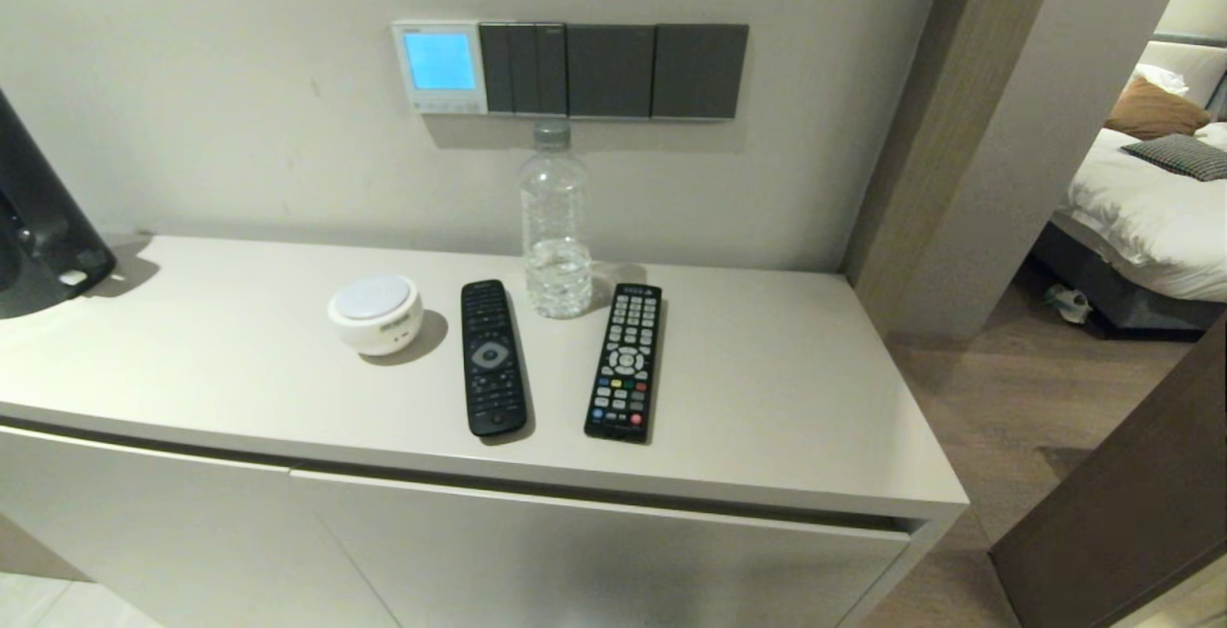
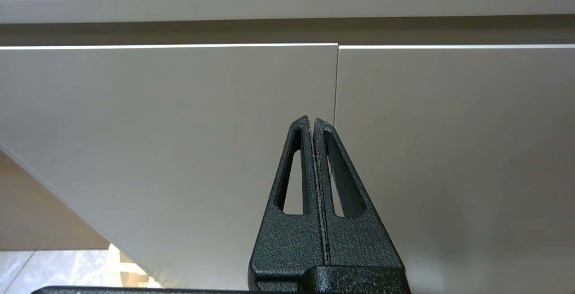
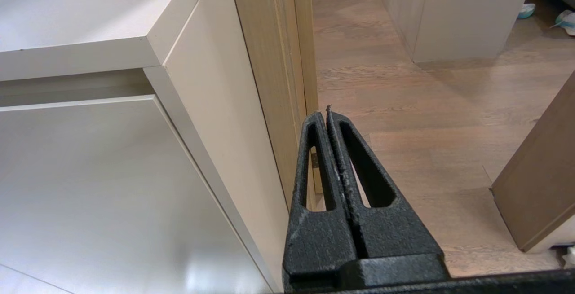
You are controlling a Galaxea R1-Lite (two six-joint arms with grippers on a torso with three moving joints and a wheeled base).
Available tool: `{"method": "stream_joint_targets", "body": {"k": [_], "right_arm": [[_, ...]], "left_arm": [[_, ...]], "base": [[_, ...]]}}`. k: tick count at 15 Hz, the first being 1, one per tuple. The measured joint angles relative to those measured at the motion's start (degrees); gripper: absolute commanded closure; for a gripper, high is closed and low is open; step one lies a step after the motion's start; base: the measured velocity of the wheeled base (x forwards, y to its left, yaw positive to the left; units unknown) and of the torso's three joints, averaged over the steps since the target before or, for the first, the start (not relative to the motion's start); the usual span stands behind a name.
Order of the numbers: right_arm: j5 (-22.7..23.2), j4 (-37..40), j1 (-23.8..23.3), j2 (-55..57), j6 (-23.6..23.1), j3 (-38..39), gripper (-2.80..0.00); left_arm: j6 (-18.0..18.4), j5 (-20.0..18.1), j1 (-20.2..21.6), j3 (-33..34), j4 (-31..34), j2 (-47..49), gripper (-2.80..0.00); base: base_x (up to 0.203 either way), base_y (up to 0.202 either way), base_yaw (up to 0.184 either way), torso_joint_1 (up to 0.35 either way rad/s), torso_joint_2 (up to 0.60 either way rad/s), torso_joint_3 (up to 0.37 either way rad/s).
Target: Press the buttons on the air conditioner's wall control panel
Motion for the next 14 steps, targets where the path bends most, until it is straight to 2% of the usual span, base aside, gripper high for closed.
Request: {"method": "stream_joint_targets", "body": {"k": [14], "right_arm": [[0.0, 0.0, 0.0, 0.0, 0.0, 0.0, 0.0]], "left_arm": [[-0.1, 0.2, 0.1, 0.0, 0.1, 0.0, 0.0]], "base": [[0.0, 0.0, 0.0, 0.0, 0.0, 0.0]]}}
